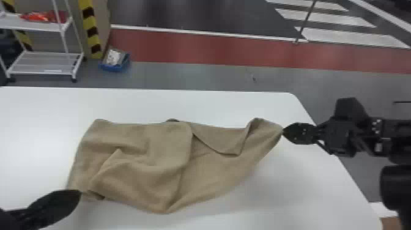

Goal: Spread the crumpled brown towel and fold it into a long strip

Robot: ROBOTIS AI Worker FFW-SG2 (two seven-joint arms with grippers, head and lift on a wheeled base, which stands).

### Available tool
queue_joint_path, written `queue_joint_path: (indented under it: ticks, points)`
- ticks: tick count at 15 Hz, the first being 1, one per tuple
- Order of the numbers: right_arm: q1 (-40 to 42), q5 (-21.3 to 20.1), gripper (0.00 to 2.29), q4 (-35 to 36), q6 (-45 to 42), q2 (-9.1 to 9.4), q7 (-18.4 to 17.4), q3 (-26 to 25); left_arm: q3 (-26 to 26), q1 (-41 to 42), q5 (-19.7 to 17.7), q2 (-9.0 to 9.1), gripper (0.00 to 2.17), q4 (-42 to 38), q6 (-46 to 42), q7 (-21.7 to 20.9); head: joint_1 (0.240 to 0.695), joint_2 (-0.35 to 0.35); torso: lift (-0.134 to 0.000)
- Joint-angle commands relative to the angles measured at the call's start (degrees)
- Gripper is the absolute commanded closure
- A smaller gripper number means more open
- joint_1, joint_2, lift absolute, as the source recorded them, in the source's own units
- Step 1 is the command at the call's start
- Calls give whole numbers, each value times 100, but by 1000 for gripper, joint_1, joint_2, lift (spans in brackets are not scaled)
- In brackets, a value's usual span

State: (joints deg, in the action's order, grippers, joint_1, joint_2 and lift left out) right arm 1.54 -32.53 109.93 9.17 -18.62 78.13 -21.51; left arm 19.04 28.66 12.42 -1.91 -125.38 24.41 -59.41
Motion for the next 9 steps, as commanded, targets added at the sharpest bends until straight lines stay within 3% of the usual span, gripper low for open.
queue_joint_path:
  ticks: [1,3,5,6,9]
  points:
    - [-304,238,1983,2,415,113,19,-73,583,-405,-301,6,1085,-233,508,-158,695,-148,-125]
    - [-427,308,1983,11,714,289,19,-73,891,-722,-460,-20,1085,-277,842,-237,695,-113,-125]
    - [-620,678,1983,90,1294,430,19,-310,1207,-1073,-574,-126,1085,-294,1264,-299,695,-58,-125]
    - [-717,959,1983,213,1698,456,19,-460,1330,-1293,-627,-214,1085,-294,1475,-308,695,-44,-125]
    - [-831,959,1983,530,2348,474,19,-592,1655,-1811,-794,-565,1085,-136,1809,-308,695,-13,-125]
